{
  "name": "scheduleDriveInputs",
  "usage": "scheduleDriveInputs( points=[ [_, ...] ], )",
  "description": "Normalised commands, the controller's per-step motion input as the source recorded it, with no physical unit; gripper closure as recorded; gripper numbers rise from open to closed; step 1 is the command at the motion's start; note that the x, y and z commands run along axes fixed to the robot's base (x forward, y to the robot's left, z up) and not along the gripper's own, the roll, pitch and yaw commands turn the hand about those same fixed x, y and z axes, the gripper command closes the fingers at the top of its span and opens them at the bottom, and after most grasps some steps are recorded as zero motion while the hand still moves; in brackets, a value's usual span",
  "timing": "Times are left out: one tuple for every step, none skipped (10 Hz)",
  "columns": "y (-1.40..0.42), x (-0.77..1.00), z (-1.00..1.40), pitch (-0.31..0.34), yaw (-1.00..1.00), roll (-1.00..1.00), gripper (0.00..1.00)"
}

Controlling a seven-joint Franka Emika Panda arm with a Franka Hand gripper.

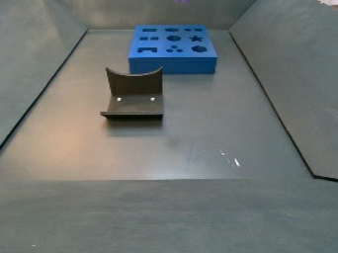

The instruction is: Insert the star object.

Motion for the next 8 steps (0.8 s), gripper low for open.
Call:
scheduleDriveInputs(
  points=[
    [0.03, -0.08, -0.81, 0.0, 0.64, 0.11, 1.0],
    [0.0, -0.08, -0.72, 0.0, 0.56, 0.1, 1.0],
    [0.0, -0.15, -0.7, 0.0, 0.47, 0.09, 1.0],
    [0.0, -0.22, -0.73, 0.0, 0.37, 0.11, 1.0],
    [0.0, -0.38, -0.78, 0.0, 0.15, 0.0, 1.0],
    [0.09, -0.63, -0.78, 0.0, -0.01, -0.11, 1.0],
    [0.0, -0.44, -0.64, 0.0, -0.05, -0.18, 1.0],
    [-0.01, -0.1, -0.44, -0.004, -0.02, -0.22, 1.0]
  ],
)
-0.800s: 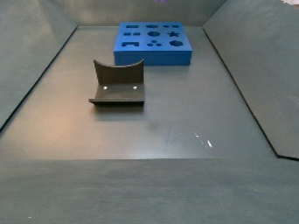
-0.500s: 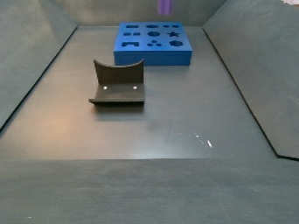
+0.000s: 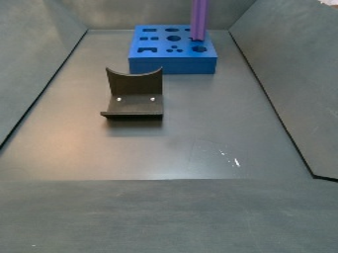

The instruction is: Insert the star object.

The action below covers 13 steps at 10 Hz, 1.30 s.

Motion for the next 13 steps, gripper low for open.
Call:
scheduleDriveInputs(
  points=[
    [-0.03, 0.0, -0.36, 0.0, 0.0, -0.17, 1.0],
    [0.0, 0.17, -0.39, 0.0, 0.0, -0.07, 1.0],
    [-0.01, 0.25, -0.43, 0.034, 0.07, 0.0, 1.0],
    [-0.11, 0.21, -0.45, 0.021, 0.04, -0.02, 1.0],
    [-0.16, 0.09, -0.43, 0.0, 0.0, -0.07, 1.0],
    [-0.11, 0.02, -0.62, 0.0, 0.0, -0.03, 1.0],
    [-0.07, -0.08, -0.92, 0.0, 0.0, 0.0, 1.0],
    [-0.01, -0.08, -1.0, 0.0, 0.09, 0.01, 1.0],
    [0.0, -0.07, -1.0, -0.006, 0.11, 0.05, 1.0],
    [0.0, 0.0, -1.0, -0.013, 0.09, 0.06, 1.0],
    [0.0, 0.0, -1.0, -0.009, 0.12, 0.04, 1.0],
    [0.0, -0.13, -0.76, -0.164, 0.0, -0.09, 1.0],
    [0.0, -0.01, -0.05, -0.067, 0.0, -0.07, 1.0]
  ],
)
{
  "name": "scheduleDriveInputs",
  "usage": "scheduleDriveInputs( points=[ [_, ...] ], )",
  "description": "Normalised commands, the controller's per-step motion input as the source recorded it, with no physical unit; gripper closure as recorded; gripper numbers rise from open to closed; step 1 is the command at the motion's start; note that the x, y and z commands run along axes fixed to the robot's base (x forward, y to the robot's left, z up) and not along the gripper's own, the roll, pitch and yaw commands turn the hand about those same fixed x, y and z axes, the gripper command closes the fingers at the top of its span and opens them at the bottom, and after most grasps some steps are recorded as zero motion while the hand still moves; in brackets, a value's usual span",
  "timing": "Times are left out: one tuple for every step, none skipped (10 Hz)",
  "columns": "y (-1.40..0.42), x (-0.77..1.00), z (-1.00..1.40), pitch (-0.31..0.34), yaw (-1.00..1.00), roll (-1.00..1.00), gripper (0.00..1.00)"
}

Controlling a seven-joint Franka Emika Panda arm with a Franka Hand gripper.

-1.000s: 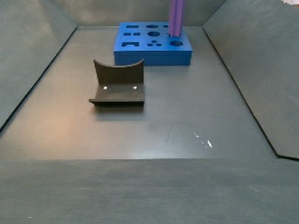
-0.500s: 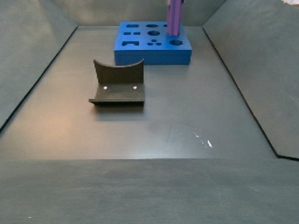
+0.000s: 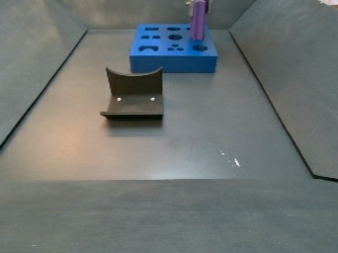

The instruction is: Insert the star object.

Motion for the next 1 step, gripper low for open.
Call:
scheduleDriveInputs(
  points=[
    [0.0, 0.0, 0.0, 0.0, 0.0, 0.0, 1.0]
  ],
)
